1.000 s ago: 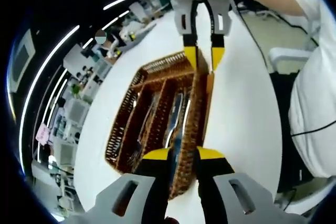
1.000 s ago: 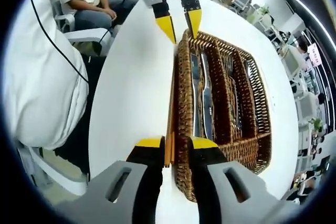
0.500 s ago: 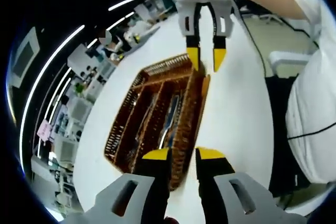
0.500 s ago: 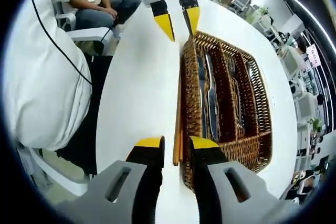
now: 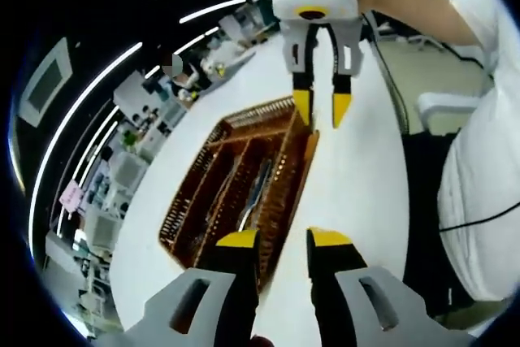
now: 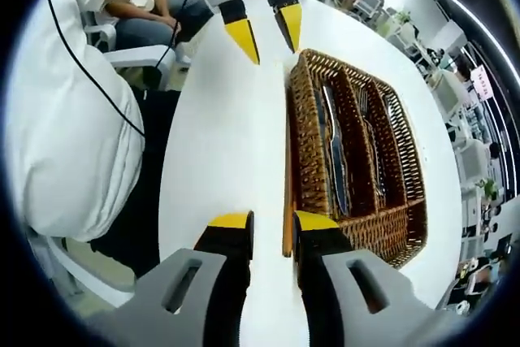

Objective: Arrange the knives, forks, and spoons in their matching storage slots by inserting each utensil handle-first until every utensil is classified and aligned in the correct compartment

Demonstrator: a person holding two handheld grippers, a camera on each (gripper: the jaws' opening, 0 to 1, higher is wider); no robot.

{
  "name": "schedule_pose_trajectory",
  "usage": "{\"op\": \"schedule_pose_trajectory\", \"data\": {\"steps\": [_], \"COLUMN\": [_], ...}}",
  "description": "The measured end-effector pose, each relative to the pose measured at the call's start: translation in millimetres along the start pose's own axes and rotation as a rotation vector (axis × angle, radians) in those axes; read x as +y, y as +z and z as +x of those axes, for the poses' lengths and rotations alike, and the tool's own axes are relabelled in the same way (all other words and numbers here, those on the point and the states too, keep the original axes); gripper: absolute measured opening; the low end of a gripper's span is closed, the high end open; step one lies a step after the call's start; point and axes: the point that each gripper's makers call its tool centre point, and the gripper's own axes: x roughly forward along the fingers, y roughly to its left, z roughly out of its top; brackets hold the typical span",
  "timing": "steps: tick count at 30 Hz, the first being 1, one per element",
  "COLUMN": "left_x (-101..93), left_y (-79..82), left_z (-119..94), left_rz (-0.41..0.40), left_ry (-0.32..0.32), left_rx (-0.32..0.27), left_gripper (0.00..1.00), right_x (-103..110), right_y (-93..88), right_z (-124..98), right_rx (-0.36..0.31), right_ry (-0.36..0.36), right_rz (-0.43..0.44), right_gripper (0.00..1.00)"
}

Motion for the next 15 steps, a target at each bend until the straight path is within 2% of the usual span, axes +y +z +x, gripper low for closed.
{"op": "schedule_pose_trajectory", "data": {"steps": [6,15], "left_x": [-10.4,-21.4], "left_y": [-0.9,3.3], "left_z": [-1,-2], "left_rz": [-0.044,-0.175], "left_ry": [0.013,0.036], "left_rx": [-0.046,-0.161], "left_gripper": [0.23,0.30], "right_x": [5,13], "right_y": [-0.4,-2.0], "right_z": [-1,3], "right_rx": [-0.024,-0.059], "right_ry": [-0.011,-0.036], "right_rz": [0.027,0.065], "right_gripper": [0.20,0.21]}}
